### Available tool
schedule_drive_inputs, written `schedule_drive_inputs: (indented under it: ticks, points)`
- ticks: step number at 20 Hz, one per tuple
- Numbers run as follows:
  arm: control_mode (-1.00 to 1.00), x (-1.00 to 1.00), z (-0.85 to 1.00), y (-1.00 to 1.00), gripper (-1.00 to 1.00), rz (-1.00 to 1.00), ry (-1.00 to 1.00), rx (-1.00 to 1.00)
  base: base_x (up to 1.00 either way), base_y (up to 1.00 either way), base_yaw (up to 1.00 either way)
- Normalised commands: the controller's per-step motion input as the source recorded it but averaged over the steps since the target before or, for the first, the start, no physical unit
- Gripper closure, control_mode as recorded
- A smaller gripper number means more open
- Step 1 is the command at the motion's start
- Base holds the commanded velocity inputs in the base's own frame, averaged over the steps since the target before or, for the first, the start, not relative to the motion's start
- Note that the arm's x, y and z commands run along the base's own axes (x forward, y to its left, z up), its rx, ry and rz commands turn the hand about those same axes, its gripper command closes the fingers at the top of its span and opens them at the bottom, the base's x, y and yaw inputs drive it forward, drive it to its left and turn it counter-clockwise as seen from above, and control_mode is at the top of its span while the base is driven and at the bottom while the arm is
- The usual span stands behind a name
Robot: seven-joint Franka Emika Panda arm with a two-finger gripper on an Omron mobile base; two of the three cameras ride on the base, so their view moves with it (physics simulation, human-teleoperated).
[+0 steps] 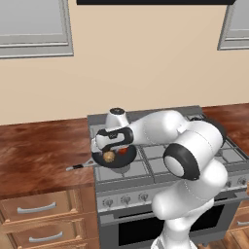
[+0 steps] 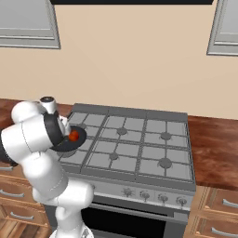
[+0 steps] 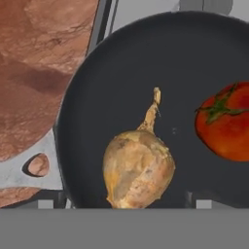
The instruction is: Place the pan on the front left burner on the stove. Then place the tomato and the onion in the pan and turn on the front left burner.
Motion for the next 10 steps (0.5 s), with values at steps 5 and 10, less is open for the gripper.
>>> schedule_drive_inputs:
  ticks: [5,10]
  points:
    - [-1.00,-0.43,0.42,0.00,-1.00,0.00,-0.12,0.00,0.00,0.00,0.00]
    - [-1.00,-0.72,0.41,0.00,-1.00,0.00,-0.12,0.00,0.00,0.00,0.00]
